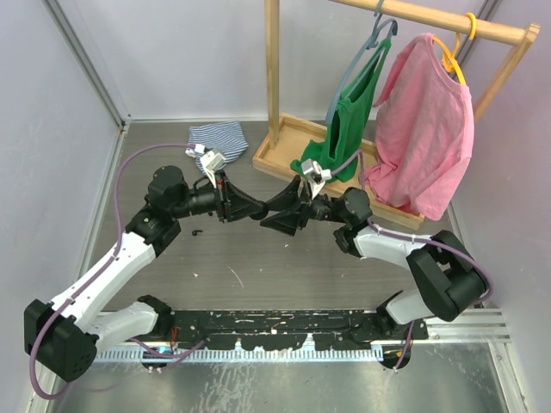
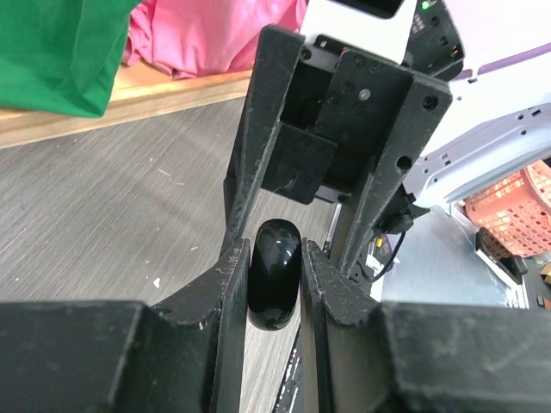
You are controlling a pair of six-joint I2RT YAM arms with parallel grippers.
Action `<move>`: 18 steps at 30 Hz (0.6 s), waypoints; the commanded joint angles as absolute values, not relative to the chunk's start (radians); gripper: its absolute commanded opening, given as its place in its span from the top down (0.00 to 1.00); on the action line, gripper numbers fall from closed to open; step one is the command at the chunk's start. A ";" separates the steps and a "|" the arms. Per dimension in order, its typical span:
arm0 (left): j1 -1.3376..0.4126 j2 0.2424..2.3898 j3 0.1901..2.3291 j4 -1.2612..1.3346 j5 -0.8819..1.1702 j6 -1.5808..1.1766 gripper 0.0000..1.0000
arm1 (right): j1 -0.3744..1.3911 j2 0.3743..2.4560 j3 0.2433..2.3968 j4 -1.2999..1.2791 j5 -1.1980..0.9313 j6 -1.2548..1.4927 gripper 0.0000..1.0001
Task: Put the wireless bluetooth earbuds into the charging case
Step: Adjust the charging case.
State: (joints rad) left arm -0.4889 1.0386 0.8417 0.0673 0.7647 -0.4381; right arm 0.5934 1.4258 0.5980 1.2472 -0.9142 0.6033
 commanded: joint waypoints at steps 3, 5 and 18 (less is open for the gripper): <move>-0.493 1.005 0.832 0.237 0.785 -0.472 0.82 | 0.597 1.458 0.609 1.418 -0.894 0.685 0.42; -0.494 1.002 0.826 0.247 0.783 -0.471 0.82 | 0.603 1.466 0.616 1.423 -0.895 0.690 0.43; -0.506 1.007 0.804 0.272 0.799 -0.455 0.82 | 0.614 1.480 0.631 1.452 -0.887 0.703 0.48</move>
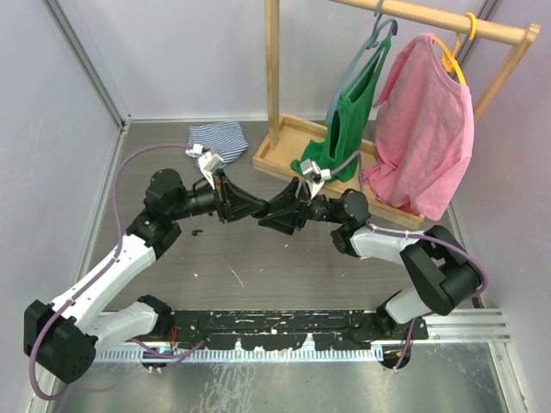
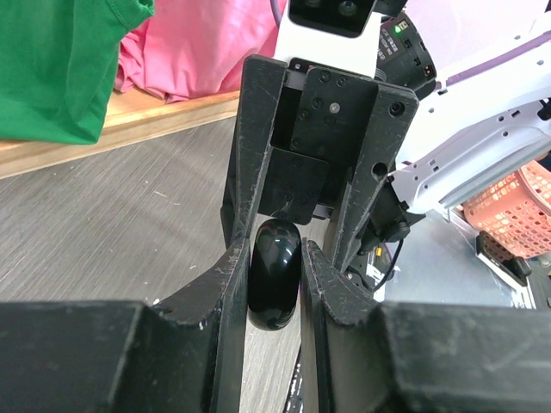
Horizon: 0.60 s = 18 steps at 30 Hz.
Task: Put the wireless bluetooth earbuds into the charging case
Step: Adjust the charging case.
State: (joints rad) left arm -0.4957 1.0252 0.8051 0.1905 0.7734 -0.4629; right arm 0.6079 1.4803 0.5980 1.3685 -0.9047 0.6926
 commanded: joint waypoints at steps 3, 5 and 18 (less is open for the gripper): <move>-0.510 1.005 0.801 0.269 0.806 -0.446 0.82 | 0.613 1.482 0.633 1.453 -0.887 0.701 0.50; -0.513 1.001 0.801 0.265 0.811 -0.437 0.82 | 0.614 1.482 0.632 1.453 -0.887 0.700 0.52; -0.515 0.987 0.814 0.219 0.813 -0.408 0.76 | 0.614 1.472 0.613 1.452 -0.925 0.661 0.90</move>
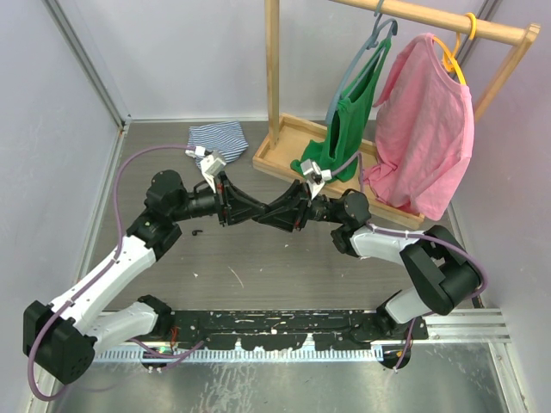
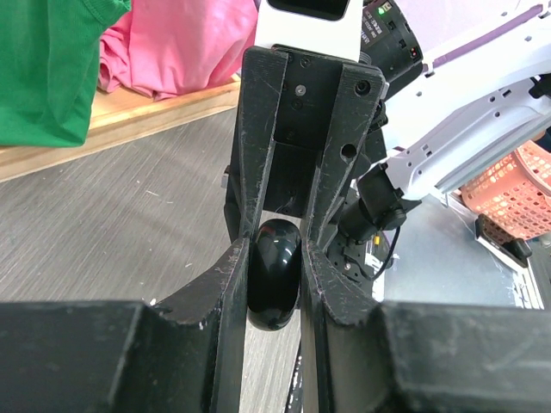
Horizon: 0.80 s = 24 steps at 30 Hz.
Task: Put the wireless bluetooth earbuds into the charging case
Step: Adjust the charging case, then open the charging case.
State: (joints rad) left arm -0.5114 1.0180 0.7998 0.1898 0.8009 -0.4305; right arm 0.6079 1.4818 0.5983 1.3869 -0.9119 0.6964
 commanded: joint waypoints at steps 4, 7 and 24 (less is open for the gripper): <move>-0.515 0.968 0.810 0.150 0.797 -0.375 0.62 | 0.613 1.466 0.600 1.454 -0.938 0.652 0.99; -0.515 0.947 0.806 0.089 0.776 -0.340 0.54 | 0.613 1.460 0.587 1.454 -0.936 0.643 0.99; -0.525 0.983 0.791 0.066 0.725 -0.338 0.37 | 0.619 1.431 0.551 1.416 -0.890 0.587 0.99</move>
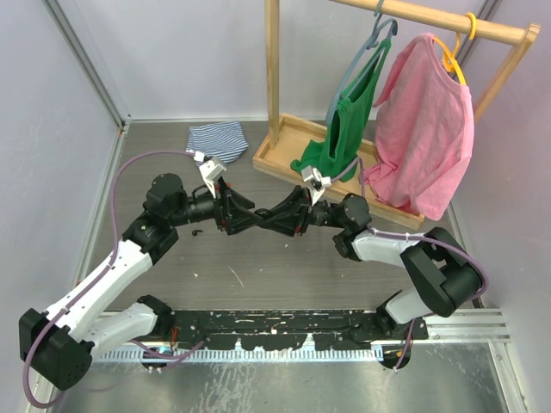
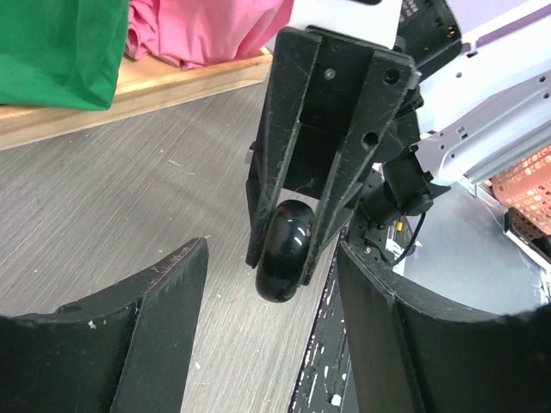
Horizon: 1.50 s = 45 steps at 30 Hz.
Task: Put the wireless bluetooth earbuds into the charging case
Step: Open the charging case.
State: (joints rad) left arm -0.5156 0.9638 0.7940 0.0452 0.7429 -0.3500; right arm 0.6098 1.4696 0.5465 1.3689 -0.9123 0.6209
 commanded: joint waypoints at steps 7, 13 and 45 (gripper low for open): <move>-0.531 1.011 0.791 0.069 0.677 -0.354 0.37 | 0.623 1.423 0.547 1.399 -0.884 0.566 0.99; -0.531 1.014 0.793 0.101 0.646 -0.413 0.40 | 0.627 1.407 0.531 1.386 -0.871 0.536 0.99; -0.532 0.986 0.827 0.053 0.564 -0.506 0.35 | 0.648 1.349 0.474 1.327 -0.840 0.382 0.99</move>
State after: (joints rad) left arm -0.5308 1.0149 0.7891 0.0532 0.5873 -0.5091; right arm 0.6426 1.3842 0.4835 1.2701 -0.8642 0.4229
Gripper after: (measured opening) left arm 0.637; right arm 0.332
